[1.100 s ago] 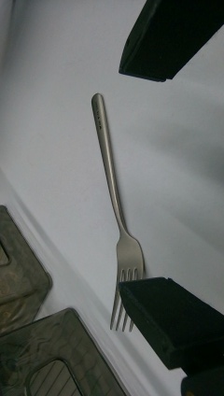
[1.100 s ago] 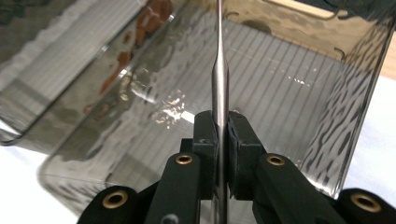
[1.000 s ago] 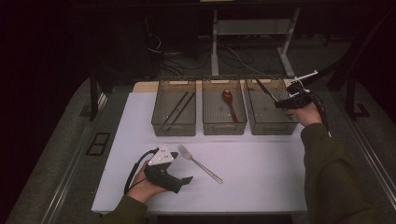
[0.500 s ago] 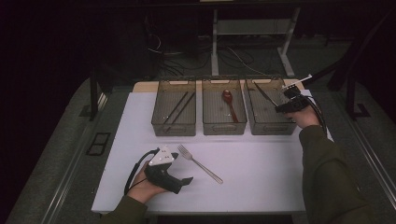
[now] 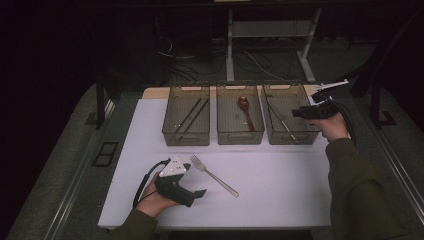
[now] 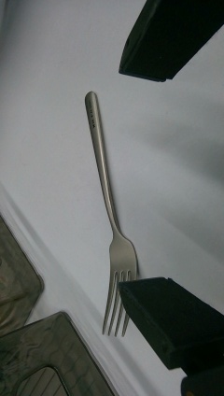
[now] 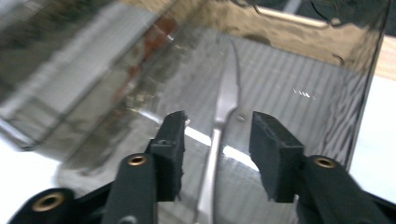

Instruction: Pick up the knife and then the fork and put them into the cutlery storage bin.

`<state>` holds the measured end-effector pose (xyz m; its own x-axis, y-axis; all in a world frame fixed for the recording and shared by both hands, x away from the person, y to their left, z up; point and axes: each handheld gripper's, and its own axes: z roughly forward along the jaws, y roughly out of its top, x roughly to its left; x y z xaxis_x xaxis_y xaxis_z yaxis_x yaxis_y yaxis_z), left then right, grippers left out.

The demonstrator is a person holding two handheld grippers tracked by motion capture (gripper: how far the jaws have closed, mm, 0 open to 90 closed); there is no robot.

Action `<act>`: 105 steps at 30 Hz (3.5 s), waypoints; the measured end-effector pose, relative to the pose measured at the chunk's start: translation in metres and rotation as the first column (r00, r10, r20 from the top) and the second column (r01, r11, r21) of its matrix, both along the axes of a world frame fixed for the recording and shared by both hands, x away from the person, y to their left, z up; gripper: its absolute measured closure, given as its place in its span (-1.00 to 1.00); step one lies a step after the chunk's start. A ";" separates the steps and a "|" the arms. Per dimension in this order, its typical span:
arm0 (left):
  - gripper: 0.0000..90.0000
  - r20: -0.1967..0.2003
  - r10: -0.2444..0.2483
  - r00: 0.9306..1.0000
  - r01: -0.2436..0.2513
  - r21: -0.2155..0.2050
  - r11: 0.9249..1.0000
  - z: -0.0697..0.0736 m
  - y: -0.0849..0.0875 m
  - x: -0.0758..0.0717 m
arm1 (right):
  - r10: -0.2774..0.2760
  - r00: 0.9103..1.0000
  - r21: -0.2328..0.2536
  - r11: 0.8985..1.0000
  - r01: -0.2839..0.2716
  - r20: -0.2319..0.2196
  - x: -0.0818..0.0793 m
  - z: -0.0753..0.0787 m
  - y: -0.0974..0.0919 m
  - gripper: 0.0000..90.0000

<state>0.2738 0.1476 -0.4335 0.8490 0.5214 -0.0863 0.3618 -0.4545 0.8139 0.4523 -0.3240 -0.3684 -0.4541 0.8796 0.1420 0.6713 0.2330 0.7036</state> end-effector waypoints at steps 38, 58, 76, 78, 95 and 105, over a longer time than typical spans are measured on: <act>0.98 0.012 0.044 0.999 -0.045 0.174 0.984 0.012 -0.019 0.076 | 0.287 0.956 0.077 0.954 -0.291 0.059 -0.149 -0.048 0.040 -0.31; 0.98 -0.059 0.044 0.997 -0.022 0.330 0.944 0.000 -0.018 0.079 | 0.305 0.949 0.053 0.949 -0.310 0.078 -0.162 -0.056 0.047 -0.34; 0.98 -0.143 0.035 0.989 0.024 0.388 0.921 0.005 0.003 0.032 | 0.306 0.948 0.051 0.949 -0.311 0.083 -0.163 -0.055 0.047 -0.34; 0.98 -0.133 0.028 0.991 0.026 0.385 0.923 0.006 0.004 0.028 | 0.306 0.948 0.052 0.949 -0.310 0.083 -0.163 -0.055 0.047 -0.34; 0.60 -0.058 -0.278 0.959 0.284 0.257 0.924 -0.007 -0.023 0.020 | 0.313 0.946 0.055 0.947 -0.318 0.086 -0.163 -0.055 0.048 -0.34; 0.84 -0.058 -0.339 0.939 0.343 0.247 0.906 -0.008 -0.024 0.015 | 0.316 0.945 0.058 0.945 -0.321 0.081 -0.162 -0.055 0.048 -0.34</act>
<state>0.2892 0.1239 -0.4417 0.9785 0.2061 -0.0042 0.1585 -0.7394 0.6543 0.2901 -0.2763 -0.4230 -0.7198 0.6765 0.1556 0.5189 0.3755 0.7680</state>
